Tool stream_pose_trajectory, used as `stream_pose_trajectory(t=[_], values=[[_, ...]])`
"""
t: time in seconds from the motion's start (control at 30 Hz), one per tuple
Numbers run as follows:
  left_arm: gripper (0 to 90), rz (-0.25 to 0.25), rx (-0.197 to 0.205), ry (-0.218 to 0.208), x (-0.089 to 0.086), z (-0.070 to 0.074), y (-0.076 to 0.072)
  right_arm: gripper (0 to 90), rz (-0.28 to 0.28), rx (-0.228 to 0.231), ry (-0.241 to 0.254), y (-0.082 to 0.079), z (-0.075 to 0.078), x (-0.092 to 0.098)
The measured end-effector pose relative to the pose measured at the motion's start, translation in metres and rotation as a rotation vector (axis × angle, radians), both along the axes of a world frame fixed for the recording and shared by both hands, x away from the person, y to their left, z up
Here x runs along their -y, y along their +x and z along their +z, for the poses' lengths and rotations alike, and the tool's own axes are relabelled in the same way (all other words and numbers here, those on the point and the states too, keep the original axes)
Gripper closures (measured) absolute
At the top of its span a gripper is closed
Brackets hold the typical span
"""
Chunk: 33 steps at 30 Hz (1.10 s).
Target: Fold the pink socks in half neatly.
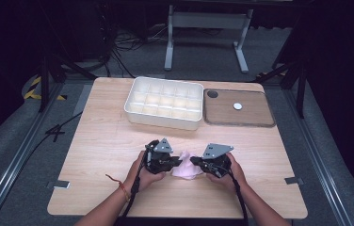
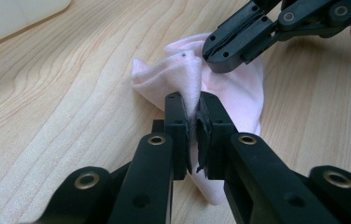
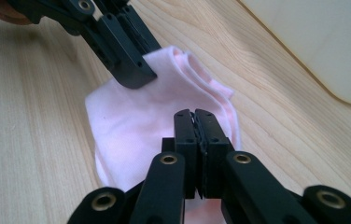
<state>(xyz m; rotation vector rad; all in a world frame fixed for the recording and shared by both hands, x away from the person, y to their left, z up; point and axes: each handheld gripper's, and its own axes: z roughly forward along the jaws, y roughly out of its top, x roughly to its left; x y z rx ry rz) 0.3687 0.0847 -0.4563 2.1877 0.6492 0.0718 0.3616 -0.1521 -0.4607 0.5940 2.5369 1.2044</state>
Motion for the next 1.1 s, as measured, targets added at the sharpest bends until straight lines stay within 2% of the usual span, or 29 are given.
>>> stream_pose_trajectory(t=[0.03, 0.1, 0.27, 0.6, 0.77, 0.83, 0.97, 1.07, 1.1], values=[[83.5, -0.003, 0.001, 0.001, 0.0, 0.001, 0.0, 88.9, 0.009, -0.012, -0.004, 0.001, -0.002, 0.001], [83.5, -0.014, 0.007, -0.005, 0.001, 0.002, -0.001, 89.0, 0.044, -0.033, -0.045, 0.002, -0.008, -0.003], [83.5, -0.021, 0.01, -0.015, 0.005, 0.004, -0.002, 89.4, 0.062, -0.042, -0.058, 0.002, -0.011, -0.009], [82.7, 0.024, 0.018, -0.015, 0.013, 0.001, -0.001, 89.6, 0.054, -0.037, -0.065, 0.002, -0.013, -0.013], [82.0, 0.001, 0.034, 0.009, 0.019, 0.0, -0.005, 89.7, 0.048, -0.04, -0.063, 0.002, -0.013, -0.015], [83.3, 0.006, 0.046, 0.021, 0.019, 0.001, -0.005, 88.3, 0.048, -0.048, -0.063, 0.001, -0.011, -0.014], [83.7, 0.027, 0.028, 0.004, 0.013, 0.002, -0.003, 86.2, 0.045, -0.029, -0.06, 0.0, -0.004, -0.008], [83.7, 0.029, 0.016, -0.008, 0.01, 0.003, -0.001, 87.3, 0.02, -0.011, -0.044, 0.003, 0.002, 0.003], [83.6, 0.03, 0.009, -0.017, 0.009, 0.002, -0.001, 87.3, 0.02, -0.016, -0.065, 0.003, 0.0, 0.005]])
